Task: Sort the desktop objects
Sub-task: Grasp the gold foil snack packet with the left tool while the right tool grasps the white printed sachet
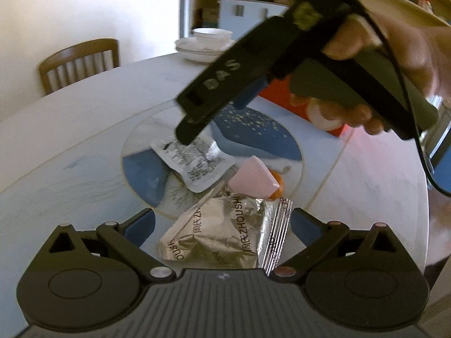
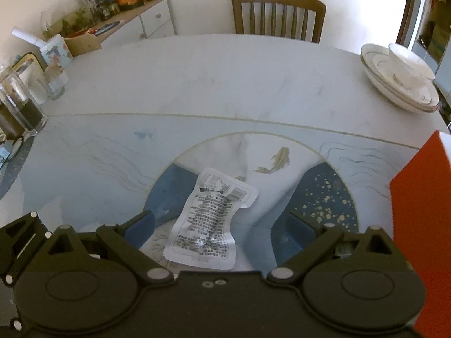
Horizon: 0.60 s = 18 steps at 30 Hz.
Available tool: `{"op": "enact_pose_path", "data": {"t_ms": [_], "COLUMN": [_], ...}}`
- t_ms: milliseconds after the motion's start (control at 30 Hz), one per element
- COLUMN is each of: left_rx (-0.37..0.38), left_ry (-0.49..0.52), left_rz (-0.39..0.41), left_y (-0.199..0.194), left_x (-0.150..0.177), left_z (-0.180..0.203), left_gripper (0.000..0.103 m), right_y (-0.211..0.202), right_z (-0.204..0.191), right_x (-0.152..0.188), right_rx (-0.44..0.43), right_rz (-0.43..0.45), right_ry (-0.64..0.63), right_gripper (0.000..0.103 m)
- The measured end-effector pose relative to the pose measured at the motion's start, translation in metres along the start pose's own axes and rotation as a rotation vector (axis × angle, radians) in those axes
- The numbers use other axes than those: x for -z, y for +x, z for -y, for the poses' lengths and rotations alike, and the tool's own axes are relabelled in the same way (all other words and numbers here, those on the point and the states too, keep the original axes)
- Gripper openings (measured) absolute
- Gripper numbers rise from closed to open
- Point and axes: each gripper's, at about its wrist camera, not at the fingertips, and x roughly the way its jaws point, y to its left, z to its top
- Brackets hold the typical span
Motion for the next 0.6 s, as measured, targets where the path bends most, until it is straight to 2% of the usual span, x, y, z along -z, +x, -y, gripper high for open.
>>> {"op": "enact_pose_path", "data": {"t_ms": [333,600], "left_rx": [0.037,0.057], "left_ry": [0.077,0.055], "left_rz": [-0.04,-0.054], "left_y": [0.024,0.031], "left_x": [0.007,0.014], "left_z": [0.001,-0.005], "left_gripper": [0.103,0.102], "right_y": [0.033,0.05], "right_z": [-0.008,-0.016], "right_x": [-0.004,-0.002], "right_rx": [0.014,0.037], "right_rz": [-0.066,-0.101], "right_ry": [-0.001,-0.023], "right_gripper": [0.099,0.099]}}
